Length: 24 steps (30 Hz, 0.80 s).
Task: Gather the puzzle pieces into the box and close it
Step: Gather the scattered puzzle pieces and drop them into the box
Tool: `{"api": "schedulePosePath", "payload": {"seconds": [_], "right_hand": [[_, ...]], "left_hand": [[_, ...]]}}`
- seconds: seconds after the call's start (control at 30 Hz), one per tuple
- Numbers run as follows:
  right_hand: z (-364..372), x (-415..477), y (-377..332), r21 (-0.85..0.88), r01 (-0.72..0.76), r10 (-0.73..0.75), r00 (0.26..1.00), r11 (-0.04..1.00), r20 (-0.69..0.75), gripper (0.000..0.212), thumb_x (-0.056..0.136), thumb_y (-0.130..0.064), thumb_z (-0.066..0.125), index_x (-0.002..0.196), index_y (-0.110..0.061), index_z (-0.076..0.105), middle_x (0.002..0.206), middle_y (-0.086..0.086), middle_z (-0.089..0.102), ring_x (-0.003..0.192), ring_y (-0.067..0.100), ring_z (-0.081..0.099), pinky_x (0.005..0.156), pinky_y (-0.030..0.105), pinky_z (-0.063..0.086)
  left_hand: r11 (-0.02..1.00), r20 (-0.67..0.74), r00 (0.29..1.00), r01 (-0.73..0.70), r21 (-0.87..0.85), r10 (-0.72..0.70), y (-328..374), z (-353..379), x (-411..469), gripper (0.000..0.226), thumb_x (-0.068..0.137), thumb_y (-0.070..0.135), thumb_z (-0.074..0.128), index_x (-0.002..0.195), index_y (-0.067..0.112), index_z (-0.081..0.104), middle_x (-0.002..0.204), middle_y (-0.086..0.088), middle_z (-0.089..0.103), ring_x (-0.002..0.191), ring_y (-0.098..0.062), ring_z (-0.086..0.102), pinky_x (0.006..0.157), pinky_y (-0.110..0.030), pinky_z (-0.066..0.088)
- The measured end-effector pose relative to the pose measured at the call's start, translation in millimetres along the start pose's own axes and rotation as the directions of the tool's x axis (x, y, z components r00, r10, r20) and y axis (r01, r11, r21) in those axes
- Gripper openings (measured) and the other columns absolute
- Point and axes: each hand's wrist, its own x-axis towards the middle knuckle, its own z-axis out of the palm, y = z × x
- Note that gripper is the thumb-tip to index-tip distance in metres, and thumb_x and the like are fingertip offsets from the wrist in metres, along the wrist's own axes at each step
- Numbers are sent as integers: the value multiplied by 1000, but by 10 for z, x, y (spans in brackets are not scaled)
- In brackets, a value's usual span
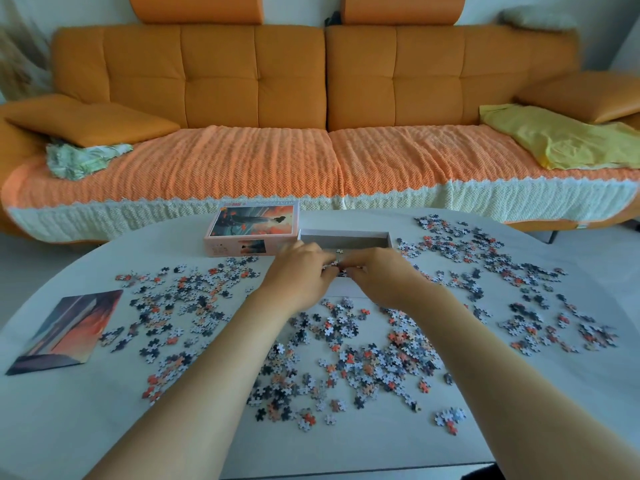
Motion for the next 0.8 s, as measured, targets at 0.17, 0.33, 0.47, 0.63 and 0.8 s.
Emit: {"api": "schedulePosePath", "payload": {"seconds": [0.17,0.33,0.47,0.63,0.8], "right_hand": [[-137,-133,-6,70,-11,16,997,998,-79,30,99,-19,47,116,-29,70,97,-6,71,58,5,58,55,19,48],[-276,-330,54,-4,44,-45,992,999,-122,31,94,-12,47,102,-25,74,97,-4,73,64,5,60,66,27,54],[-254,-561,155,-215,-13,17,1000,977,15,34,95,-19,45,109,-37,70,115,-8,70,88,12,67,81,34,57],[-52,-760,247,-307,21,25,989,952,145,46,89,-9,48,127,-36,57,130,-5,52,111,19,54,90,38,53],[29,-850,182,-138,71,-44,980,988,194,49,92,-6,48,130,-37,57,124,-7,50,112,15,46,97,37,44]], "left_hand": [[999,-34,999,-36,-34,35,56,-17,-139,35,100,32,46,131,23,59,121,6,56,117,-19,46,101,-40,38],[977,-187,966,-195,-84,177,274,-94,-335,21,95,20,56,114,19,65,109,5,55,107,-16,50,91,-33,43],[983,5,988,-156,-93,157,404,-51,-510,27,98,33,50,122,28,60,122,11,53,115,-10,49,94,-30,44],[998,210,976,-59,-15,60,418,91,-597,58,94,52,48,145,27,40,140,8,41,132,-14,33,106,-37,38],[987,211,974,-49,-156,81,507,47,-610,45,93,46,53,135,29,50,127,12,46,126,-9,37,99,-31,40]]}}
